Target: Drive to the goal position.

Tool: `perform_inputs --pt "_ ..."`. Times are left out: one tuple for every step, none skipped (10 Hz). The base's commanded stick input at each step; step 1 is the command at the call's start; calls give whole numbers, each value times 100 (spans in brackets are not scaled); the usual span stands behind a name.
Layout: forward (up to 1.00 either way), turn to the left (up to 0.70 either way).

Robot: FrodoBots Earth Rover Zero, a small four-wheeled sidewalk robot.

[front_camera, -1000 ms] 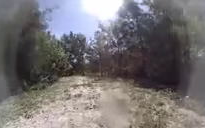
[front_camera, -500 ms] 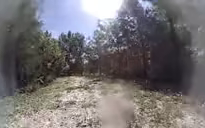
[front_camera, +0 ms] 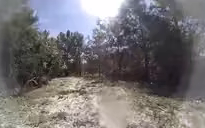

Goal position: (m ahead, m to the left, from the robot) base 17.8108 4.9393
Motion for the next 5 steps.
perform_inputs --pt "85 0" --pt "85 0" --pt "85 0" --pt "85 0" --pt "85 0"
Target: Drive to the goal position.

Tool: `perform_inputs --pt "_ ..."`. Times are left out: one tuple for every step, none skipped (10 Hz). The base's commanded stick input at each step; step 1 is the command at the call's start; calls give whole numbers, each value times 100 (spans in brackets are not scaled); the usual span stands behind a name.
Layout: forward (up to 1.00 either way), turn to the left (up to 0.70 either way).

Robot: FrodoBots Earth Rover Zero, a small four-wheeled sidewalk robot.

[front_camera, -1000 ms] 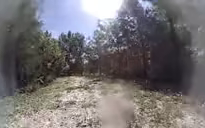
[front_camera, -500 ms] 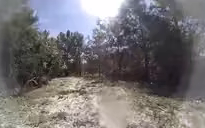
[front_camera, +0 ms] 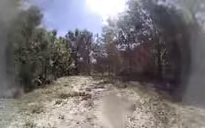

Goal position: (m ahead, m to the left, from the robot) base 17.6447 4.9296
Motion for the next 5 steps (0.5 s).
perform_inputs --pt "85 0" --pt "85 0" --pt "85 0" --pt "85 0" --pt "85 0"
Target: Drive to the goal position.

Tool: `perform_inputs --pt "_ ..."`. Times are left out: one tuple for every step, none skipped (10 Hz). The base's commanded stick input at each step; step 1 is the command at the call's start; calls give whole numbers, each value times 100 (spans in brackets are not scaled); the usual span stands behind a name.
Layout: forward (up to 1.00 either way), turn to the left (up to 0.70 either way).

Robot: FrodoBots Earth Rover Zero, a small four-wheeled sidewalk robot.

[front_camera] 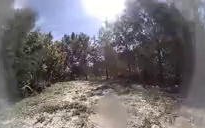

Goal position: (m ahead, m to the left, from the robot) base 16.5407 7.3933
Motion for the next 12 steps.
perform_inputs --pt "85 0" --pt "85 0" --pt "85 0" --pt "85 0" --pt "85 0" --pt "85 0" --pt "85 0" --pt "85 0" --pt "85 0" --pt "85 0" --pt "85 0" --pt "85 0"
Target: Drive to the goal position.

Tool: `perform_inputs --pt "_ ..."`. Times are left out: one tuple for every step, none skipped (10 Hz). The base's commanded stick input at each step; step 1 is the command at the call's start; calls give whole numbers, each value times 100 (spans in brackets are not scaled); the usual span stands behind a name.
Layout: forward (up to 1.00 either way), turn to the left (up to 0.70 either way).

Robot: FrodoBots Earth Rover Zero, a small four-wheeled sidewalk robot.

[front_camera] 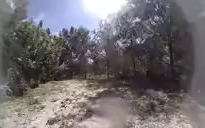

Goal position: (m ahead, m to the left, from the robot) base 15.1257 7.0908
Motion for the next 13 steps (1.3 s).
perform_inputs --pt "85 0" --pt "85 0" --pt "85 0" --pt "85 0" --pt "85 5" --pt "85 24" --pt "85 27" --pt "85 4" --pt "85 0" --pt "85 0" --pt "85 0" --pt "85 0" --pt "85 0"
